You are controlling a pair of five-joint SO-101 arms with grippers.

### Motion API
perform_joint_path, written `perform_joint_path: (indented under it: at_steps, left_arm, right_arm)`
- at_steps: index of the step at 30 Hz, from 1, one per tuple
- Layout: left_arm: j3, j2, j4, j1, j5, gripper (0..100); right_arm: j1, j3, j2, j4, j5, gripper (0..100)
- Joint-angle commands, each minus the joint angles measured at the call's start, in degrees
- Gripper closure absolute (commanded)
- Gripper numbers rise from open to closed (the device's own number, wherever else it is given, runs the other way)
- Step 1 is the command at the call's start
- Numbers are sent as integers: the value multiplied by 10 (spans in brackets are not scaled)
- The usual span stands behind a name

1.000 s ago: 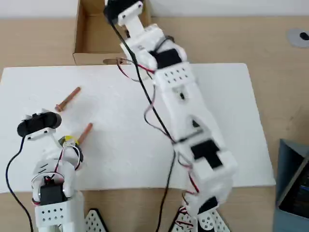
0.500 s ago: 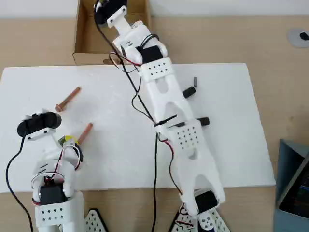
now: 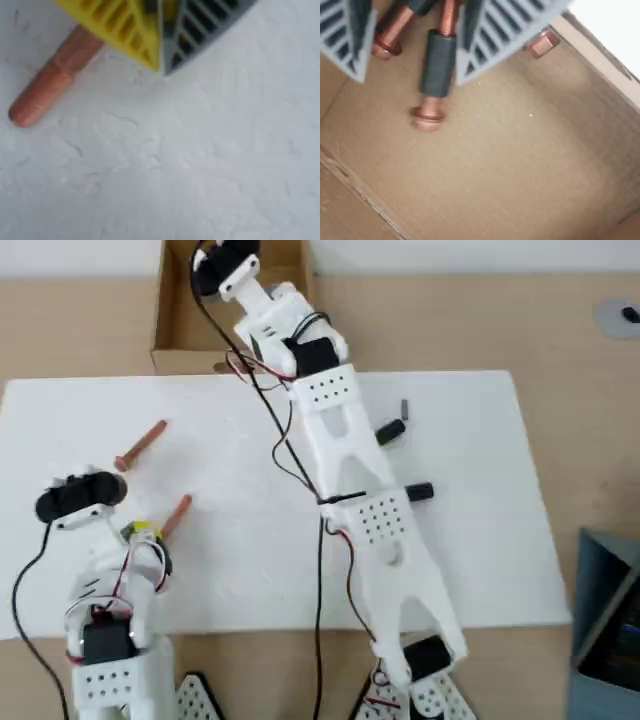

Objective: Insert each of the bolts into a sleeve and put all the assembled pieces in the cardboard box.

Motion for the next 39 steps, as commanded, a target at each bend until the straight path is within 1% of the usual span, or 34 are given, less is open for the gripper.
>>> perform_joint_path:
  at_steps: [1, 3, 6, 8, 12, 15, 28, 35, 39]
  left_arm:
    - [-2, -5, -10, -5, -2, 997]
    - [-2, -5, -10, -5, -2, 997]
    - [-2, -5, -10, -5, -2, 997]
    - [-2, -5, -10, -5, -2, 997]
    - [-2, -5, -10, -5, -2, 997]
    - [-2, -5, -10, -5, -2, 997]
    - [-2, -5, -10, -5, 0, 997]
    - [-2, -5, -10, -5, 0, 997]
    - [-2, -5, -10, -5, 0, 997]
  right_arm:
    - [9, -32, -13, 8, 4, 857]
    - [9, -51, -14, 32, 4, 857]
    - [9, -101, -15, 98, 4, 864]
    - [9, -125, -18, 143, 5, 892]
    - [22, -118, -72, 212, 6, 959]
    - [33, -120, -100, 257, 6, 989]
    - [58, -120, -182, 465, 3, 989]
    - [69, -115, -248, 478, 2, 989]
    - [87, -115, -283, 479, 2, 989]
